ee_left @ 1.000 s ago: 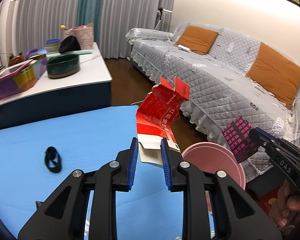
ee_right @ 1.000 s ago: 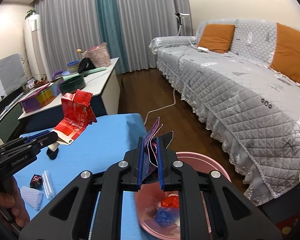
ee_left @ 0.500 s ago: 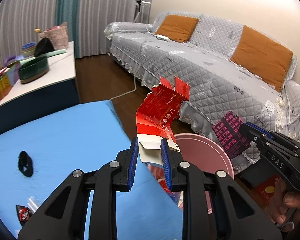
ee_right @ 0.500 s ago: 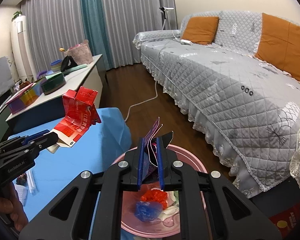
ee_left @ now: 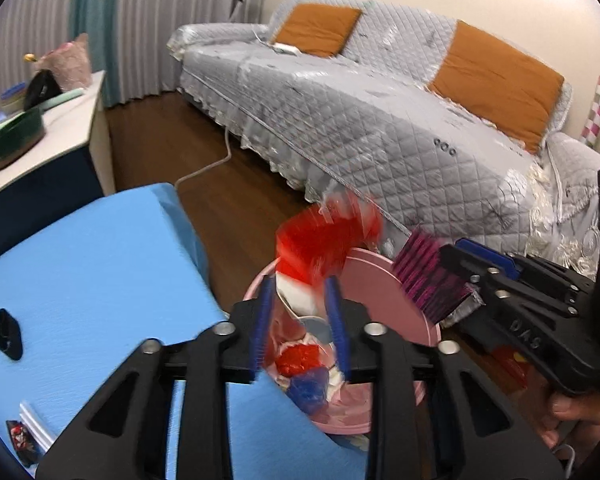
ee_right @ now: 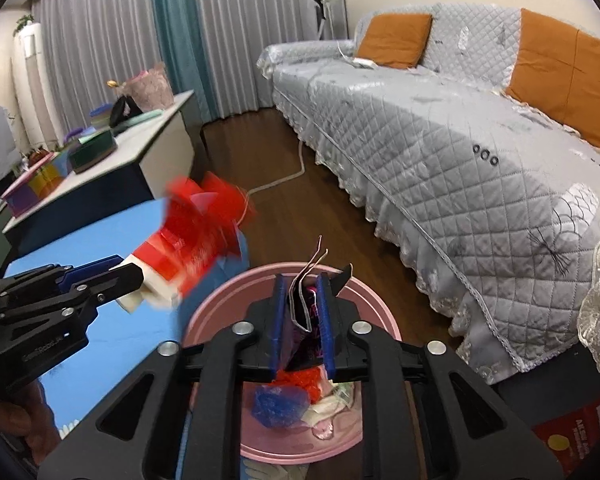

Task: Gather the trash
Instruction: 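Open both tools to drop the carton and pink packet into the bucket, then move both open tools back over the table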

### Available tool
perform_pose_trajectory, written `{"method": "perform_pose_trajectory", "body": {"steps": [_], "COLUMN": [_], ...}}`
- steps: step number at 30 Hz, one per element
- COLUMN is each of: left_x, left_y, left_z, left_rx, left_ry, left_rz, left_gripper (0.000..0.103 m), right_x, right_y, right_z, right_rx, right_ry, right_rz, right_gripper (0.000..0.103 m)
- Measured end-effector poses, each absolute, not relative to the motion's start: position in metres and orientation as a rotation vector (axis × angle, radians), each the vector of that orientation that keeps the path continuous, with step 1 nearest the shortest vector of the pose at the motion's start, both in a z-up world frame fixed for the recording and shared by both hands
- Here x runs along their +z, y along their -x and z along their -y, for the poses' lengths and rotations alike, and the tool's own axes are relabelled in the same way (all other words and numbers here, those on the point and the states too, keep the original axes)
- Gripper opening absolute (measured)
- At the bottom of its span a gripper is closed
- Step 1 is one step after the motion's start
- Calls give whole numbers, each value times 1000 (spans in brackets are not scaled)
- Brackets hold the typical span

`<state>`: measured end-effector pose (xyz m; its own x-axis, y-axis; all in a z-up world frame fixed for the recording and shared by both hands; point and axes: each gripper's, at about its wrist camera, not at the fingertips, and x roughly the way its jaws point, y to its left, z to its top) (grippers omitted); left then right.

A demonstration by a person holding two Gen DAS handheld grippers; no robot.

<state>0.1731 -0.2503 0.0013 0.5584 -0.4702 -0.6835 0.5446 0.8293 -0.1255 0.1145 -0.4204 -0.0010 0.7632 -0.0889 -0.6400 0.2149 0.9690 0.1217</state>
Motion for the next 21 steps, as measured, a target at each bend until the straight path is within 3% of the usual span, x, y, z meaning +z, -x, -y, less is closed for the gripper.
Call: {"method": "perform_pose_trajectory", "body": {"steps": [1, 3, 21], "left_x": [1, 3, 30], "left_y": [-172, -172, -168], "left_z": [250, 247, 155], "left_rx": [-597, -587, -429], "left_ry": [-105, -98, -41], "left_rz": [-770, -765, -692], "left_gripper": [40, 40, 40], "right_x": [-3, -5, 22], "right_y": [-115, -116, -126], "right_z": [422, 428, 366], "right_rx": [-179, -188, -106], "right_ry": [-199, -229, -210], "right_rz": [-693, -700, -602], "right_gripper": [36, 40, 40]}}
